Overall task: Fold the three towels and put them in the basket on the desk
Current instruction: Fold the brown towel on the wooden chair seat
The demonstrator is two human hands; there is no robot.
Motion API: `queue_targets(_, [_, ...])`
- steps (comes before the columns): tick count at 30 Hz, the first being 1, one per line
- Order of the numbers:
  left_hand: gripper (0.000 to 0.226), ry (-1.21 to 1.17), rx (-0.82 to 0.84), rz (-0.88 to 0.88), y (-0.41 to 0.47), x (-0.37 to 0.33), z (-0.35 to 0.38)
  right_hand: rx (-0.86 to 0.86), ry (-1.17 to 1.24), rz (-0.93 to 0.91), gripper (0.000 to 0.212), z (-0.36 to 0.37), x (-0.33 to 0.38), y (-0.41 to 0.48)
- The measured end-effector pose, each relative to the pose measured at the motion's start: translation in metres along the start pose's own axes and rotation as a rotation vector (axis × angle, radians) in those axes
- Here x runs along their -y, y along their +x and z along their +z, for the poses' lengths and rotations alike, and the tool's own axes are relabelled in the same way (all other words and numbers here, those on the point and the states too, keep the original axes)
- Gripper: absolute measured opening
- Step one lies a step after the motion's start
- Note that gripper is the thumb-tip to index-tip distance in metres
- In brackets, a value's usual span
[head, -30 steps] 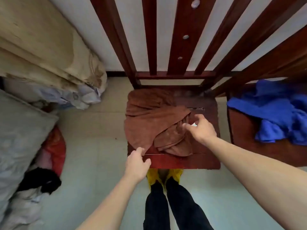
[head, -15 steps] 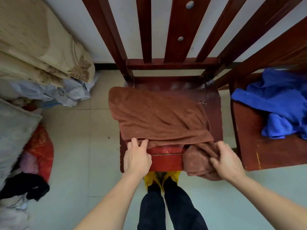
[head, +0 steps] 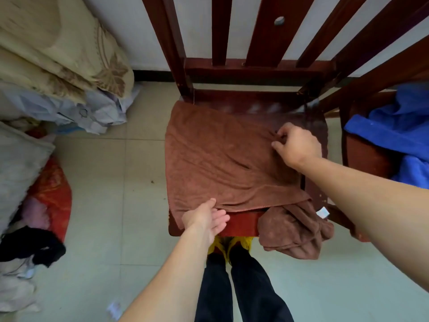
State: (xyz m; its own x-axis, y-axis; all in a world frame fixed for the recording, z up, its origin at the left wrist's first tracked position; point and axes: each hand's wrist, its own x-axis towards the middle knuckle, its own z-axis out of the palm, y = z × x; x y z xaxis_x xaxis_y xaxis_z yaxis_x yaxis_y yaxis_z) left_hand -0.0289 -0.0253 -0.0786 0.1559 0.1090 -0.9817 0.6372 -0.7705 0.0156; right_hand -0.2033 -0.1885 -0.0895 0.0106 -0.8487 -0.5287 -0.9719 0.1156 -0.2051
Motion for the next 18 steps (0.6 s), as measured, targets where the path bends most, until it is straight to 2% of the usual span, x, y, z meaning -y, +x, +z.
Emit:
queue_targets(3, [0.015, 0.015, -0.173, 0.204, 0.007, -0.015, 0.006, -0.08, 0.085, 0.117, 0.019, -0.002, -0.032, -0.009])
queue_targets(6, [0.031, 0.124, -0.286, 0.517, 0.007, -0.044, 0.002, -0.084, 0.154, 0.286, 0.014, -0.008, -0.076, -0.04])
queue_targets(8, [0.032, 0.129, -0.28, 0.599, 0.011, -0.064, -0.001, 0.036, 0.151, 0.341, 0.015, -0.006, -0.099, -0.068])
queue_targets(10, [0.03, 0.092, -0.223, 0.585, 0.011, -0.081, -0.001, 0.219, 0.097, 0.344, 0.02, -0.002, -0.105, -0.093])
queue_targets(12, [0.029, 0.017, -0.12, 0.517, 0.008, -0.088, 0.0, 0.256, 0.047, 0.317, 0.034, -0.003, -0.099, -0.099])
queue_targets(14, [0.03, -0.076, -0.008, 0.433, 0.011, -0.092, -0.004, 0.111, 0.084, 0.263, 0.046, -0.01, -0.08, -0.084])
queue_targets(16, [0.019, -0.135, 0.056, 0.37, 0.012, -0.097, -0.008, -0.035, 0.202, 0.221, 0.047, -0.016, -0.053, -0.054])
queue_targets(18, [0.006, -0.17, 0.076, 0.334, 0.014, -0.103, -0.011, -0.08, 0.278, 0.174, 0.05, -0.017, -0.023, -0.018])
